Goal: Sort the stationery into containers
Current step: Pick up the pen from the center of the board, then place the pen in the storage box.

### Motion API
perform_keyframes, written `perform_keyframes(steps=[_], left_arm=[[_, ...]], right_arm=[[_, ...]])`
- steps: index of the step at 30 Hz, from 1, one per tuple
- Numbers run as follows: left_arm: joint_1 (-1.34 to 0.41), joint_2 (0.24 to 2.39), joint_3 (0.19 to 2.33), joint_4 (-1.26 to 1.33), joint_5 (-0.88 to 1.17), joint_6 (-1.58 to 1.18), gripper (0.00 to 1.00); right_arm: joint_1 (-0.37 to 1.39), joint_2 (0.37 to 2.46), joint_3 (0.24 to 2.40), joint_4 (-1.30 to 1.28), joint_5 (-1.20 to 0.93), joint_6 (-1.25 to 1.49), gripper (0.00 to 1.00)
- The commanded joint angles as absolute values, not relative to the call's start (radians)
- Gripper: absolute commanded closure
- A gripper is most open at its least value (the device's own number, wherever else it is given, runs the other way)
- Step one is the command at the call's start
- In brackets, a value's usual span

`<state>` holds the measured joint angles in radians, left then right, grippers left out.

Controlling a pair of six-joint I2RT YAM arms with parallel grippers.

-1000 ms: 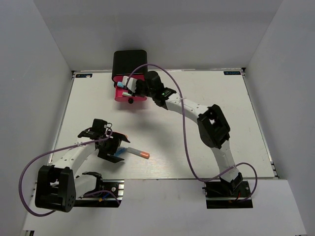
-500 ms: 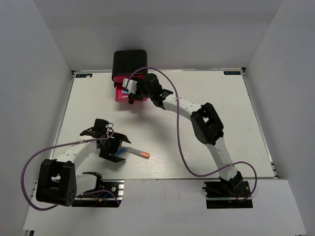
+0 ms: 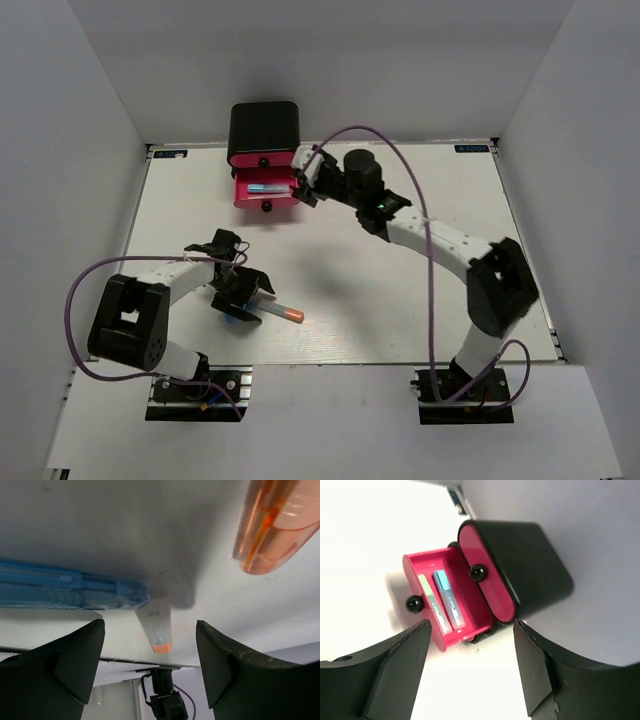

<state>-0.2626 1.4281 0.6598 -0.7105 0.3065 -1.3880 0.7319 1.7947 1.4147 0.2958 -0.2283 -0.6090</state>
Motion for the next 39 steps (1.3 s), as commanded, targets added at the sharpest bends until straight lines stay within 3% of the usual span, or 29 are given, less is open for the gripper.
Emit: perform_keyframes(steps=[1,7,11,17,22,26,27,29,32,39], left_arm=[[-0.282,1.466,0.721,-0.759,0.252,-1.387,0.17],[-0.328,1.609,0.779,-0.827,0.21,-1.321,0.28],[-0.359,1.667,0.822,-0.845,0.186,-1.298,0.43],[-0.391,1.683,0.932,-0.845,0.176,-1.266,0.75],[-0.379,1.646,1.153,-0.834,0.123,-1.233,1.0],[-0.36,1.646,1.331,-0.787,0.06,-1.192,1.0],[-0.36,1.646,1.362,-0.787,0.023,-1.192,1.0],[-0.35,1.672,1.443,-0.773,-0.009,-1.181,1.0],[-0.327,1.695,1.532,-0.737,-0.052,-1.237,1.0],[-0.281,1.696,1.513,-0.581,-0.176,-1.37,1.0]], right_arm=[[0.716,1.64,1.286,0.413,-0.282,-0.525,0.27],[0.701,1.442,1.039,0.46,-0.324,-0.473,0.26],[0.683,1.341,0.954,0.476,-0.345,-0.431,0.26],[0.664,1.252,0.851,0.469,-0.344,-0.413,0.26],[0.647,1.195,0.731,0.41,-0.354,-0.417,0.25],[0.634,1.158,0.672,0.387,-0.385,-0.408,0.41],[0.629,1.143,0.666,0.384,-0.396,-0.403,0.56],[0.627,1.131,0.644,0.371,-0.399,-0.399,0.73],[0.621,1.103,0.614,0.353,-0.4,-0.4,0.77],[0.621,1.083,0.603,0.328,-0.387,-0.406,0.78]])
